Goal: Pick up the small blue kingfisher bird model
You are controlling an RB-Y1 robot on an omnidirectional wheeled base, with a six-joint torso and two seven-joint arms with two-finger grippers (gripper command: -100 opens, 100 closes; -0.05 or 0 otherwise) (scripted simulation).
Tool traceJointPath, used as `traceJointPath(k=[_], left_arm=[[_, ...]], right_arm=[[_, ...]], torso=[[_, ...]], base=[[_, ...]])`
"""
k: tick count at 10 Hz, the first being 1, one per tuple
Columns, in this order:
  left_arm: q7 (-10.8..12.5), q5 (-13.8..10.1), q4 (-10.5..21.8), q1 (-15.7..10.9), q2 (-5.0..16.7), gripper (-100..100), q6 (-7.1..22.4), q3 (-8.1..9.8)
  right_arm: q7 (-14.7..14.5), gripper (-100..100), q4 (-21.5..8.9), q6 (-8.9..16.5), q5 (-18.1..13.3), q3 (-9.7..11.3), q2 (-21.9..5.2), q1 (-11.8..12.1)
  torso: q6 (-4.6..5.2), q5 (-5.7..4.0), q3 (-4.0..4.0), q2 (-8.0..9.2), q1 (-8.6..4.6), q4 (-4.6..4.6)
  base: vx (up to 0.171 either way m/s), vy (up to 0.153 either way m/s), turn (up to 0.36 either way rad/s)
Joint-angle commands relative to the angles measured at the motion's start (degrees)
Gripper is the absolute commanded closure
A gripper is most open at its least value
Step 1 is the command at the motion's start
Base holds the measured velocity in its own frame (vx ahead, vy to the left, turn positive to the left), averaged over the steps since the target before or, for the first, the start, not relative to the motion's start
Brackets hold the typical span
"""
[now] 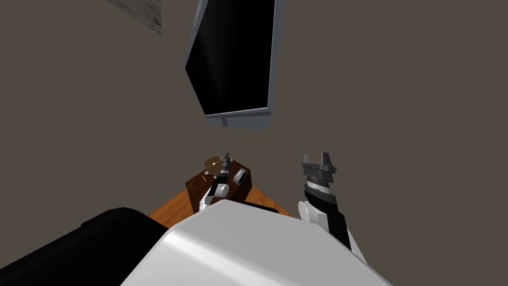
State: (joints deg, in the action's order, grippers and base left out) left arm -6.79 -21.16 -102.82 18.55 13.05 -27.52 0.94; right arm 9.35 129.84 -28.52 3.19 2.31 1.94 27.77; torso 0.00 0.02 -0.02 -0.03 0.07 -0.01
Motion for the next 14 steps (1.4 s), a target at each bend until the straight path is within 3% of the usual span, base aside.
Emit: traceJointPath(k=[1,3,8,10,11,13,14], left_arm=[[-0.7,-0.7,1.8,-0.2,0.5,-100,0.5,-0.23],[-3.7,-4.0,6.0,-2.2,2.4,-100,3.4,-0.77],[-6.9,-7.3,13.4,-4.4,4.2,-100,6.6,-1.38],[-10.2,-10.8,18.1,-6.6,6.0,-100,10.0,-2.06],[-10.2,-10.8,19.3,-6.6,6.0,-100,10.1,-2.06],[-13.6,-14.2,23.6,-8.9,7.6,-100,13.3,-2.79],[-13.6,-14.2,25.2,-8.9,7.6,-100,13.6,-2.79]], right_arm=[[0.0,0,0.0,0.0,0.0,0.0,0.0,0.0],[0.0,0,0.0,0.0,0.0,0.0,0.0,0.0],[0.0,0,0.0,0.0,0.0,0.0,0.0,0.0],[0.0,0,0.0,0.0,0.0,0.0,0.0,0.0],[0.0,0,0.0,0.0,0.0,0.0,0.0,0.0],[0.0,0,0.0,0.0,0.0,0.0,0.0,0.0],[0.0,0,0.0,0.0,0.0,0.0,0.0,0.0]], torso=[[0.0,0.0,0.0,0.0,0.0,0.0],[0.0,0.0,-0.01,-0.01,-0.01,0.0],[0.0,0.0,-0.01,-0.03,-0.02,0.0],[0.0,0.0,-0.02,-0.04,-0.01,-0.01],[0.0,0.0,-0.03,-0.05,0.0,-0.01],[0.0,0.0,-0.03,-0.05,-0.01,-0.01],[0.0,0.0,-0.04,-0.07,0.0,-0.01]], base=[[0.003,0.014,-0.024],[0.006,0.015,-0.078],[0.007,0.014,-0.046],[0.015,0.016,-0.099],[0.016,0.019,-0.043],[0.018,0.017,-0.1],[0.015,0.018,-0.048]])
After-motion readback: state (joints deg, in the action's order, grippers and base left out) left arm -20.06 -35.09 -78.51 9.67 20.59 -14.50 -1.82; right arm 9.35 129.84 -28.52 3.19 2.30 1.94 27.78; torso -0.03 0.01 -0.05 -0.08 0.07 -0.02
